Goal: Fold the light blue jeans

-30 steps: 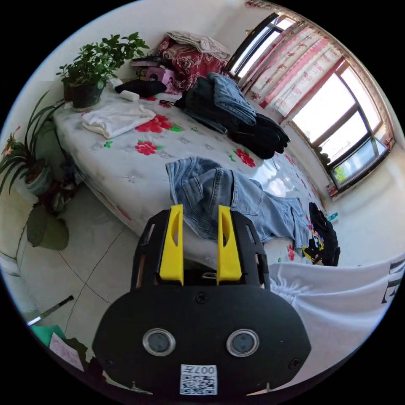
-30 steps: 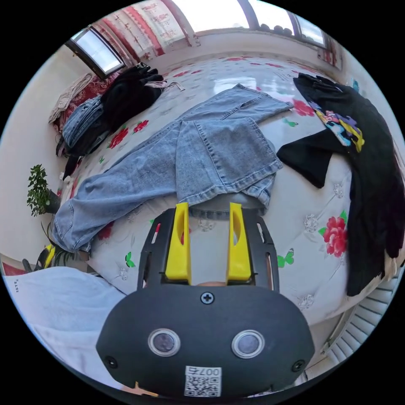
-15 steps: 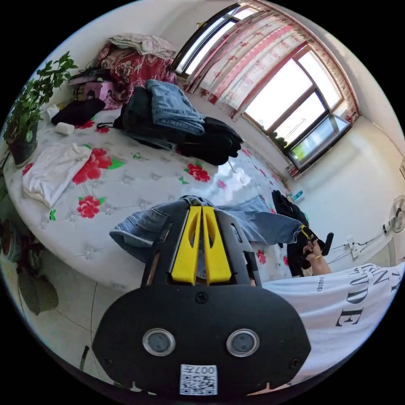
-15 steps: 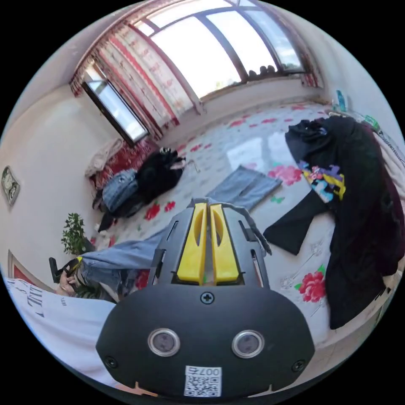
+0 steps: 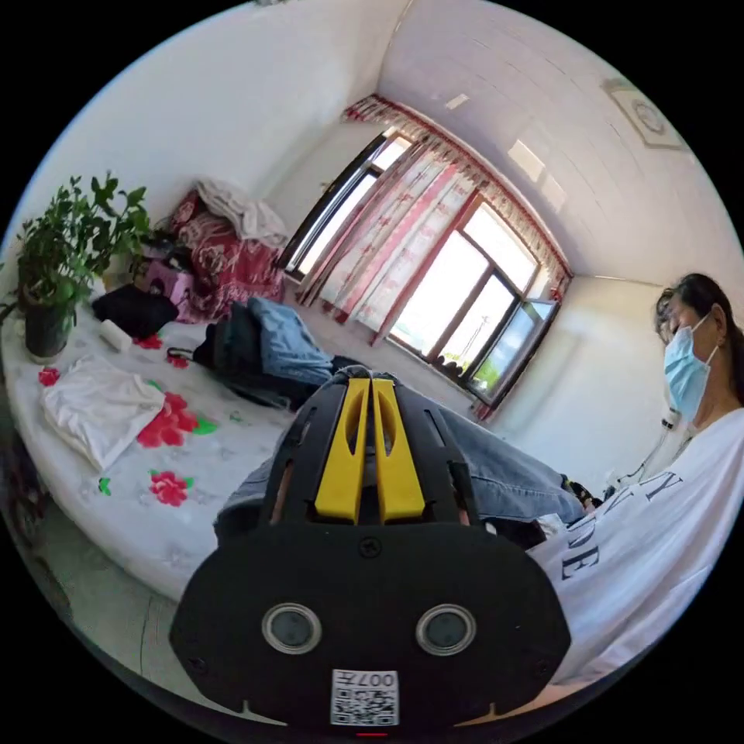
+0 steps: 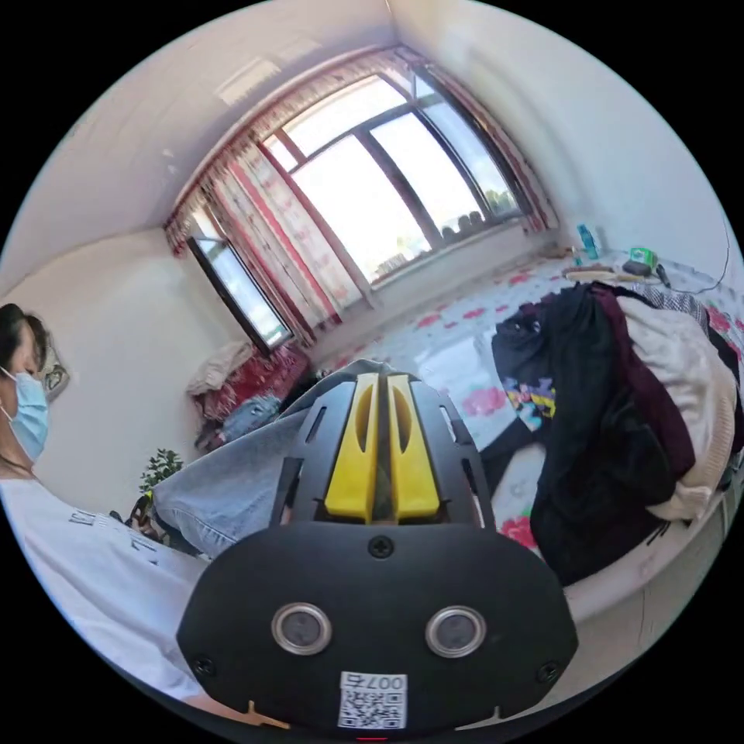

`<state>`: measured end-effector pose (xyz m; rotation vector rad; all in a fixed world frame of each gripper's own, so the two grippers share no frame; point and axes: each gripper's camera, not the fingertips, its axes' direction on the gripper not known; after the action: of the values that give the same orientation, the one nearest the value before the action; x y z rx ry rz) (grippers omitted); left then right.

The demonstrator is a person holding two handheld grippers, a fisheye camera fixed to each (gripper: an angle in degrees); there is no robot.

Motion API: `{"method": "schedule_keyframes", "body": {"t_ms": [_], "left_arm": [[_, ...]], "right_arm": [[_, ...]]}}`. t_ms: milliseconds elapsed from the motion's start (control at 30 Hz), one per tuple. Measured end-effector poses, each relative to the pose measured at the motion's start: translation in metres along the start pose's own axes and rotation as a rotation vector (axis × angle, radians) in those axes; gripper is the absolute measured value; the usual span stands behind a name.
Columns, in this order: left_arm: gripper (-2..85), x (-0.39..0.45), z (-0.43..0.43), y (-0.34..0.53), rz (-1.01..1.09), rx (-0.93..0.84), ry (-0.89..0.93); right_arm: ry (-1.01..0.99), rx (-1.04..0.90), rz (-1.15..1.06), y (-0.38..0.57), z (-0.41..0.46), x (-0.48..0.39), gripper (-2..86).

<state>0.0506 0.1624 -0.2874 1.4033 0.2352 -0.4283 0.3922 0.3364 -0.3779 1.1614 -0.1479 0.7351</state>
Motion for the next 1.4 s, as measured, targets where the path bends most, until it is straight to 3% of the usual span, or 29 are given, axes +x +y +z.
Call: {"method": "schedule_keyframes", "body": {"t_ms": [67,133,367,533,767,833,933,1100,1167,1267,1400], "left_arm": [[-1.0,-0.026,0.031,0.015,-0.134,-0.123,-0.119],[-0.9,-0.047,0.052,0.028,-0.219,-0.22,-0.154],[1.7,-0.058,0.079,0.037,-0.115,-0.32,-0.142],[9.2,-0.042,0.104,0.042,0.071,-0.46,-0.191],[4.7,-0.062,0.136,0.058,-0.003,-0.568,-0.223],[2.2,-0.061,0.125,0.048,0.021,-0.549,-0.176],[-0.3,-0.067,0.09,0.021,-0.009,-0.448,0.037],[-0.9,-0.09,0.028,-0.015,-0.067,-0.095,0.462],[-0.9,-0.102,0.016,-0.023,-0.082,0.022,0.539],[-0.9,-0.122,0.027,-0.049,-0.105,0.079,0.52],[-0.2,-0.153,0.11,-0.119,-0.201,0.023,0.295]], "right_arm": [[0.11,-0.216,0.06,0.029,0.068,0.014,4.5],[0.082,-0.304,0.072,0.055,0.101,0.019,6.3],[0.136,-0.579,0.089,0.144,0.175,0.035,9.1],[0.304,-0.659,0.058,0.173,0.199,0.047,9.2],[0.351,-0.671,0.124,0.183,0.225,0.05,2.7],[0.293,-0.611,0.126,0.172,0.213,0.043,1.2],[0.108,-0.344,0.161,0.138,0.158,0.031,0.3],[-0.002,-0.048,0.087,0.076,0.082,-0.009,-0.2],[-0.078,0.115,0.043,0.048,0.053,-0.031,-0.2],[-0.185,0.195,-0.037,0.003,0.058,-0.064,-0.1],[-0.166,0.149,-0.184,-0.078,0.129,-0.124,0.2]]}}
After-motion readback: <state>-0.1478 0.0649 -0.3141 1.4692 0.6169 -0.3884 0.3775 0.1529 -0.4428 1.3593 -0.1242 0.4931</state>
